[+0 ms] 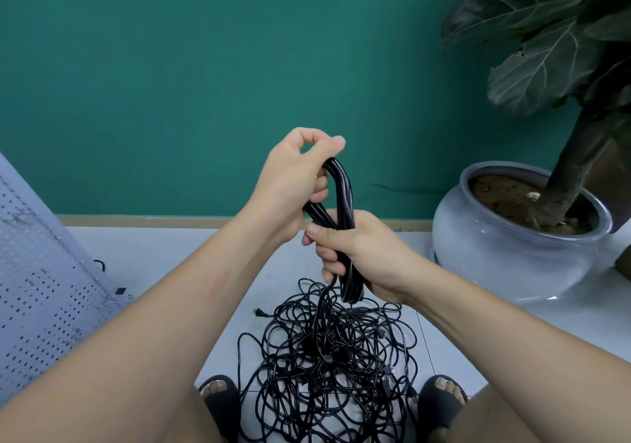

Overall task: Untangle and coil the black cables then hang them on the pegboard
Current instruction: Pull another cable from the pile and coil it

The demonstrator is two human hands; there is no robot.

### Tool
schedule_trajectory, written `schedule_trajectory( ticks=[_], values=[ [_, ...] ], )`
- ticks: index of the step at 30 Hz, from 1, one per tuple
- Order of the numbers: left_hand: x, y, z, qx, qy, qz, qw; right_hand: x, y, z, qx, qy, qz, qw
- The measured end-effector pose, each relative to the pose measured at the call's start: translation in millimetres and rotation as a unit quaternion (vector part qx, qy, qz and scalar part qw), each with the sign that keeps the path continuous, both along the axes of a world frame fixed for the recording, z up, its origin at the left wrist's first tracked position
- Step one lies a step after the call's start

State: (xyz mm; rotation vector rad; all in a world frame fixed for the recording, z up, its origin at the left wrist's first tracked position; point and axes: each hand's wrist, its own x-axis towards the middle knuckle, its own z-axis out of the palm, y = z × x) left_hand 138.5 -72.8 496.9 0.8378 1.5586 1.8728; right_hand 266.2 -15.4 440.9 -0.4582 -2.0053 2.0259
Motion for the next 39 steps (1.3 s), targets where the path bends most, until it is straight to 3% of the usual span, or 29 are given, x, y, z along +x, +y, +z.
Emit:
schedule_trajectory(
  ticks=[5, 7, 10, 12, 16, 22, 24, 27, 32, 36, 39],
  values=[
    [-1.4, -4.7, -16.0, -0.026, -0.067, -0.094, 0.993, 7.3, 15.5, 9.7, -0.005, 0.035, -0.051, 0.998],
    [1.5, -4.9, -32.7, -0.089, 0.005, -0.126, 0.988, 11.1, 23.0, 15.0, 0.000, 0.057, -0.087, 0.995],
    [17.2, -7.3, -60.0, -0.218, 0.124, -0.201, 0.947, 16.3, 34.3, 21.2, -0.003, 0.082, -0.148, 0.986],
    [29.0, -9.6, -75.0, -0.255, 0.122, -0.237, 0.929, 19.9, 40.1, 24.1, 0.004, 0.093, -0.186, 0.978],
    [47.7, -16.3, -106.0, -0.268, 0.084, -0.248, 0.927, 20.1, 47.7, 24.5, 0.000, 0.115, -0.252, 0.961],
    [77.9, -29.0, -123.8, -0.315, 0.160, -0.309, 0.883, 16.8, 56.0, 27.0, 0.043, 0.120, -0.361, 0.924],
    [85.5, -32.4, -112.0, -0.307, 0.182, -0.313, 0.880, 15.7, 60.3, 28.2, 0.090, 0.110, -0.382, 0.913],
    [88.0, -38.3, -84.4, -0.284, 0.302, -0.251, 0.875, 15.5, 68.4, 26.4, 0.201, 0.083, -0.399, 0.891],
    [67.7, -44.4, -43.6, -0.156, 0.353, -0.129, 0.913, 12.1, 76.7, 18.2, 0.310, 0.023, -0.370, 0.875],
    [44.2, -40.6, -23.5, -0.066, 0.310, -0.050, 0.947, 3.7, 68.4, 9.1, 0.325, -0.031, -0.264, 0.907],
    [29.9, -38.3, -13.1, -0.033, 0.277, 0.000, 0.960, 5.4, 53.2, 3.0, 0.231, -0.027, -0.136, 0.963]
  ],
)
